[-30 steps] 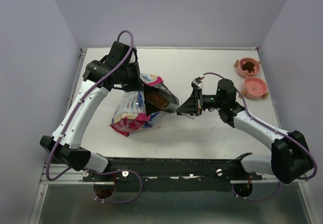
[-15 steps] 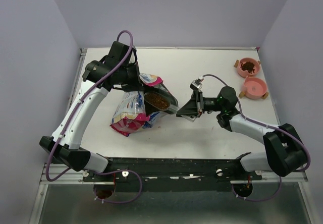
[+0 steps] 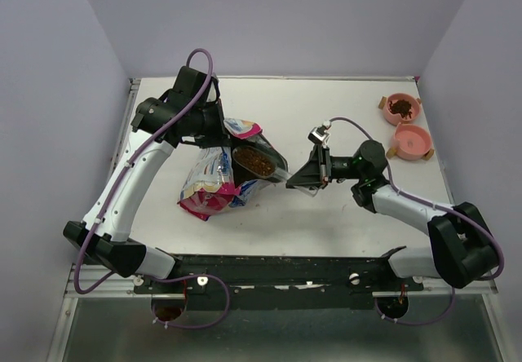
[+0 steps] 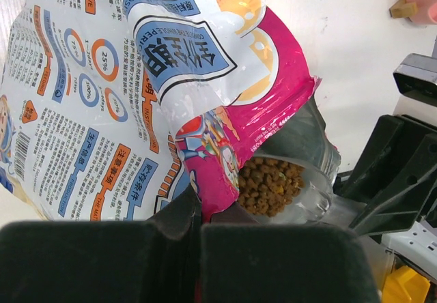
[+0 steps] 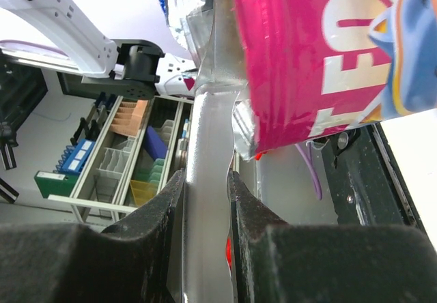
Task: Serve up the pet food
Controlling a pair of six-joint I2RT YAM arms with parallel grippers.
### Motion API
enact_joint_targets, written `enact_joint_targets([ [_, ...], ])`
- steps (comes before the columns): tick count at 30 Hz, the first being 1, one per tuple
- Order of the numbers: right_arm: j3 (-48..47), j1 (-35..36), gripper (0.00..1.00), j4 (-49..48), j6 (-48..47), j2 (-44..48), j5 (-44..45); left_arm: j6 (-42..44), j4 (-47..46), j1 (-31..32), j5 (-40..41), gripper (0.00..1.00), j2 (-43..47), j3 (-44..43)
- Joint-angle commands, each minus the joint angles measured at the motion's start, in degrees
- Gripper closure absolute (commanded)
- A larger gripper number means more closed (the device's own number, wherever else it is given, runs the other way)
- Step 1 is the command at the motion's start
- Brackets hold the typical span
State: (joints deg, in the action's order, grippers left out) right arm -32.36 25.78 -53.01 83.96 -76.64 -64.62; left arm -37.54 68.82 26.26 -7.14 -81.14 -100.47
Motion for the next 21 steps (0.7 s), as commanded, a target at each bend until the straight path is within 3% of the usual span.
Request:
enact_joint_targets([
  [1,0.5,-0.2,1.0,0.3,-1.1,4.6,-0.4,-0.1,-5.3,-0.1,-1.7,1.0,4.9,-2.6],
  [8,-3.7,-0.2,1.0,18.5,-8.8,11.0,0.0,-1.3,-4.0,-0.5,1.9,1.0,5.0,-3.3],
  [13,-3.9,-0.7,1.0,18.2,-5.8,13.5,0.8,-2.1,-3.2,-1.2,5.2,1.0,5.6,-3.9],
  [21,-6.0,-2.4,1.0,9.7,2.6,13.3,2.5,-2.7,-2.8,-2.2,6.5,1.0,6.5,-3.2],
])
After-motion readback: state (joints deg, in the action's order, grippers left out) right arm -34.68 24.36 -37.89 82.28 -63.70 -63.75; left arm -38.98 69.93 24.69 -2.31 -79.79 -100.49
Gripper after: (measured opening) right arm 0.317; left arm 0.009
